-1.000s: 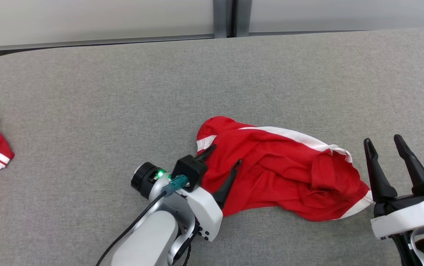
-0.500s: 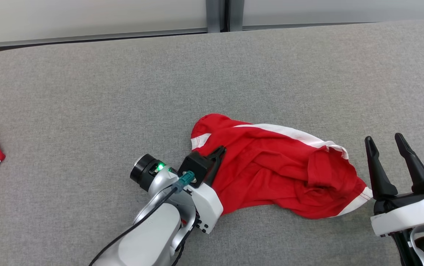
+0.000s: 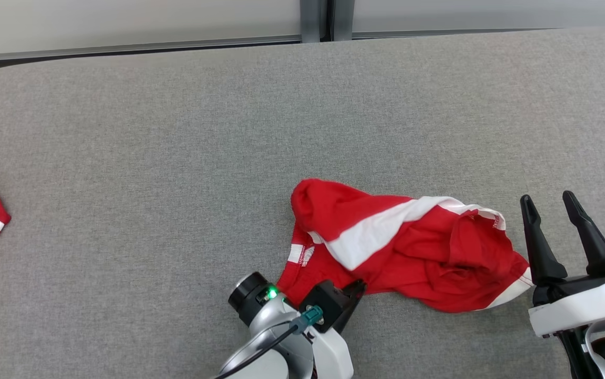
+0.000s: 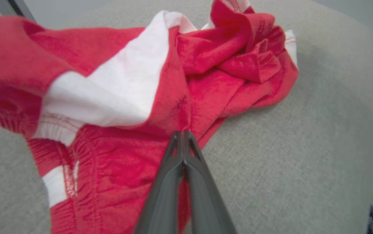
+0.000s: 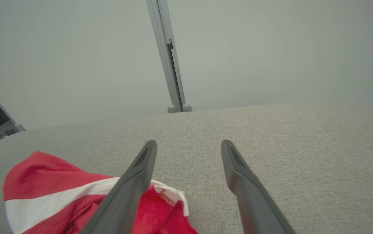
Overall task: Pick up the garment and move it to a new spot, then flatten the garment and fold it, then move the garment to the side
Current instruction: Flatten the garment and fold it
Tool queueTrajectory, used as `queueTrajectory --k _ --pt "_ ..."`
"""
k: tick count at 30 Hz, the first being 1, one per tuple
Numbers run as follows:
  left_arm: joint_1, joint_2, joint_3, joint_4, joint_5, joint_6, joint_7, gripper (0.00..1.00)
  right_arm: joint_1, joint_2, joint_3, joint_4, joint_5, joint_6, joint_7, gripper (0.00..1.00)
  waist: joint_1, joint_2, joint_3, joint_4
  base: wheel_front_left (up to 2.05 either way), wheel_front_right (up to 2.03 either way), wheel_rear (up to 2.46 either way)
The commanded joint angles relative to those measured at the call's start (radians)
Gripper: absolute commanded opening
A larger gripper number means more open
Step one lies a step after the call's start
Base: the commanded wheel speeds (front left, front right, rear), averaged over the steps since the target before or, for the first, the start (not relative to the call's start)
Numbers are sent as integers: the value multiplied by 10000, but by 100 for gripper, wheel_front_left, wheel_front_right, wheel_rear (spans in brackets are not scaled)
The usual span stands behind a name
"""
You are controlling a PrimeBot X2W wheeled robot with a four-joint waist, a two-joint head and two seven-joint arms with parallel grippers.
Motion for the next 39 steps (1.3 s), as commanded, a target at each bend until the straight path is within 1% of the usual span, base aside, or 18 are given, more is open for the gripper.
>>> queueTrajectory --k 1,4,5,6,7,10,14,18,24,27,30,33,39 --pt "55 50 -1 8 -54 -46 8 0 -7 -19 -37 23 89 1 32 100 0 -1 5 -2 0 0 0" --pt "157 49 -66 22 -84 26 -17 0 -45 -21 -47 45 100 1 36 100 0 -1 25 -6 0 0 0" --pt "173 46 -31 -22 -132 92 -96 15 -44 -23 -54 50 92 1 35 100 0 -1 17 -3 0 0 0" --pt "192 42 20 -97 -188 120 -228 75 -40 -31 -73 52 86 1 31 100 0 -1 11 2 0 0 0" --pt "185 35 48 -174 -201 177 -364 100 -33 -45 -117 56 62 1 20 100 0 -1 3 9 0 0 0" --pt "197 41 283 -465 -334 359 -838 100 -4 -43 -191 45 0 1 16 100 0 -1 -27 34 0 0 0" --pt "345 147 900 -936 -637 773 -1514 100 64 -12 -314 -3 -76 1 31 100 0 -1 -130 67 0 0 0" --pt "639 306 1687 -1488 -1065 1244 -1954 100 153 10 -436 -66 -174 1 61 100 0 -1 -257 137 0 0 0" --pt "1042 787 3160 -2192 -1620 2011 -2268 100 317 -14 -474 -149 -358 1 136 100 0 -1 -453 249 0 0 0" --pt "1267 1139 3919 -2507 -1804 2283 -2363 100 415 -36 -424 -169 -410 1 209 100 0 -1 -556 290 0 0 0" --pt "1549 1511 4558 -2723 -1997 2428 -2403 100 559 -47 -347 -187 -499 1 253 100 0 -1 -690 297 0 0 0" --pt "1885 1880 4958 -2848 -2106 2413 -2418 100 665 -37 -240 -207 -551 1 333 100 0 -1 -846 263 0 0 0" --pt "2509 2278 5140 -3068 -2270 2461 -2277 100 872 -46 -47 -272 -595 1 474 100 0 -1 -1135 178 0 0 0"
